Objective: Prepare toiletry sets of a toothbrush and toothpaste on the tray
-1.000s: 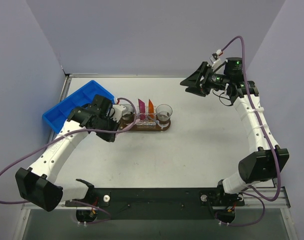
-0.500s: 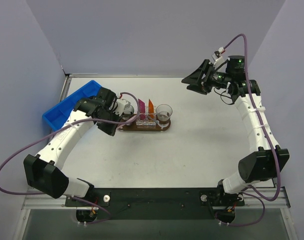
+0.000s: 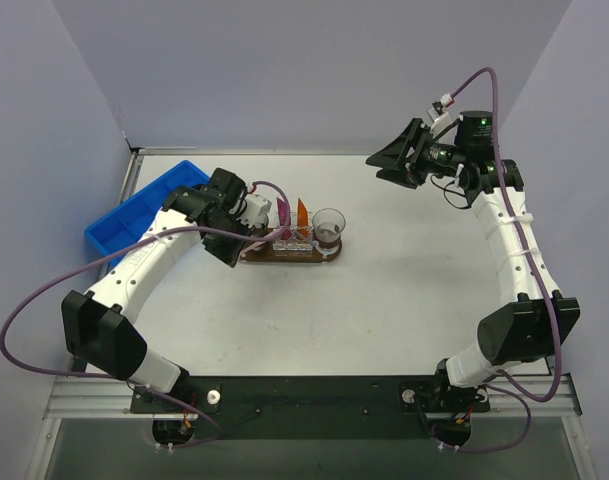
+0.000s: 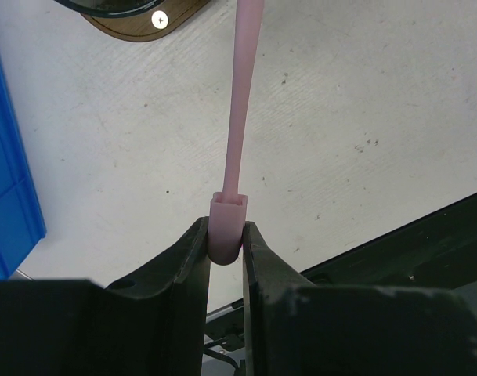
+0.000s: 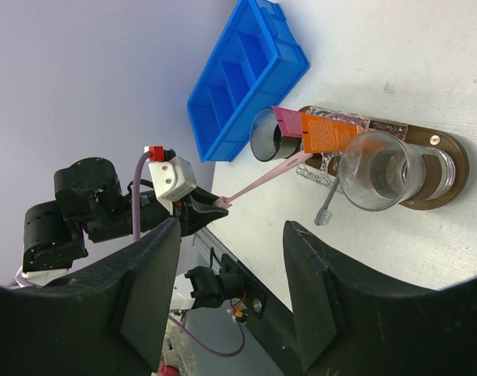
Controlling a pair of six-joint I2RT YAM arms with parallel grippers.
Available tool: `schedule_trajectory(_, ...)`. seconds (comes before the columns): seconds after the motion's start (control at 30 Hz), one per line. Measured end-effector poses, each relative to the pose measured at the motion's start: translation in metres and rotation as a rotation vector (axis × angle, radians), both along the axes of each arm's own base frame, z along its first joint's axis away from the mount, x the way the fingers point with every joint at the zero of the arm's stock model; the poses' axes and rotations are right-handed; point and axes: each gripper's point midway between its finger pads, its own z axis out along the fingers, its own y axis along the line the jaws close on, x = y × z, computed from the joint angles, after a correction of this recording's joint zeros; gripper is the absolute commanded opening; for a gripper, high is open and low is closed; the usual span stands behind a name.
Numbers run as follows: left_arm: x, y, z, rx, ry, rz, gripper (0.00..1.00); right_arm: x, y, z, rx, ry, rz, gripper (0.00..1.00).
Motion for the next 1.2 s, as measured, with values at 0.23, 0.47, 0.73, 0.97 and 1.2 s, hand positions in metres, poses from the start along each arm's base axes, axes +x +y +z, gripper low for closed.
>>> schedule_trajectory(0.23,0.006,-0.008,-0.003,0.015,0.013,-0.015,0.0,0.001,-0.002,0.0,0.0,0.0,-0.006,0.5)
schedule_trajectory(0.47,0.005,-0.011,-0.004,0.065,0.019,-0.031,0.0,0.002,-0.004,-0.002,-0.001,0.002,-0.008,0.5)
schedule_trajectory(0.73,0.011,-0.016,-0.004,0.087,0.024,-0.007,0.0,0.001,-0.006,-0.007,-0.002,0.014,-0.009,0.5)
schedule_trajectory(0.97,0.017,-0.021,-0.007,0.104,0.028,0.01,0.0,0.002,-0.009,-0.013,-0.009,0.021,-0.012,0.5)
schedule_trajectory(1.2,0.019,-0.028,-0.01,0.113,0.038,0.012,0.0,0.003,-0.012,-0.014,-0.01,0.019,-0.016,0.5)
